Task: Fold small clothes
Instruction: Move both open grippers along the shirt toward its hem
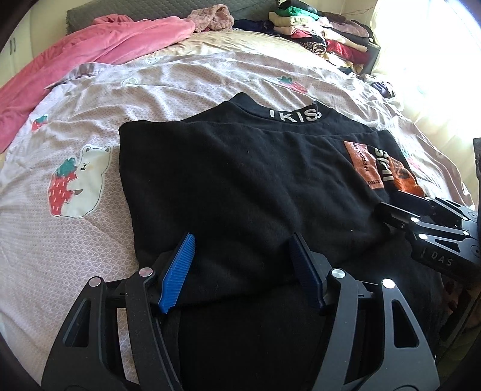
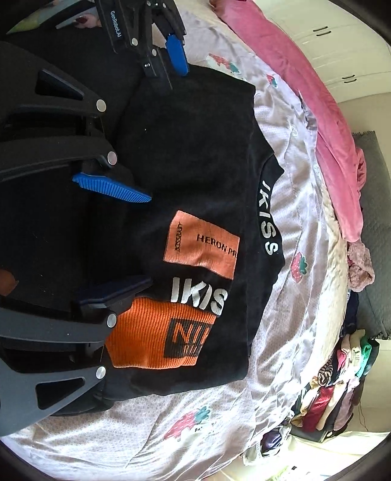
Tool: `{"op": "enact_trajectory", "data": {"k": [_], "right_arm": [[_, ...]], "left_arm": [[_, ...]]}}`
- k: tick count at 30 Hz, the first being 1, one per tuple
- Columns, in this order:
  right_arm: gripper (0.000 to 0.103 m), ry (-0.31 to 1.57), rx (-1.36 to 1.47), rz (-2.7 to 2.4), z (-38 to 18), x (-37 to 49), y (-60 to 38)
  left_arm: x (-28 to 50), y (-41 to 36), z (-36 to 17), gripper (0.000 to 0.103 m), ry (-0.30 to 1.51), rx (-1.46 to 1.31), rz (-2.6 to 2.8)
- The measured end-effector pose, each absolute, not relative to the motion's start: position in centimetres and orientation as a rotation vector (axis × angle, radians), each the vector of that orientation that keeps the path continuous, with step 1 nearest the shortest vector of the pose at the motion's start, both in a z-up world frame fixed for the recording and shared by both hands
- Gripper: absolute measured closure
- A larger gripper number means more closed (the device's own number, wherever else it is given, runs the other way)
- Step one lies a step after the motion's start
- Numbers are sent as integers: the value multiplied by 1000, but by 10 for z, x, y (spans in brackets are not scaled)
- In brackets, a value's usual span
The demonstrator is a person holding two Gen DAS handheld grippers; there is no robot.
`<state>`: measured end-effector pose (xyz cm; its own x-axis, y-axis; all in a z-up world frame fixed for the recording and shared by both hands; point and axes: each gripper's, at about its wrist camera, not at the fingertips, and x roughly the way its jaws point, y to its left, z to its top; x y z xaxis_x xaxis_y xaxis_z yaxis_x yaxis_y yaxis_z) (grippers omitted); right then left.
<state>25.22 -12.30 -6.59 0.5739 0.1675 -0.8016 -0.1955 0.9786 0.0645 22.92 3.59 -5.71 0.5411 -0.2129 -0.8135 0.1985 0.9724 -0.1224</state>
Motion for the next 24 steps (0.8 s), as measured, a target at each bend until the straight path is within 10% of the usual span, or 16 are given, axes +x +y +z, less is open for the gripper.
{"op": "enact_trajectory", "data": {"k": [24], "right_arm": [[24,880,-5,207,-38,233,-123]], "left_arm": [[206,43,-35,27,924,-25,-223]]}}
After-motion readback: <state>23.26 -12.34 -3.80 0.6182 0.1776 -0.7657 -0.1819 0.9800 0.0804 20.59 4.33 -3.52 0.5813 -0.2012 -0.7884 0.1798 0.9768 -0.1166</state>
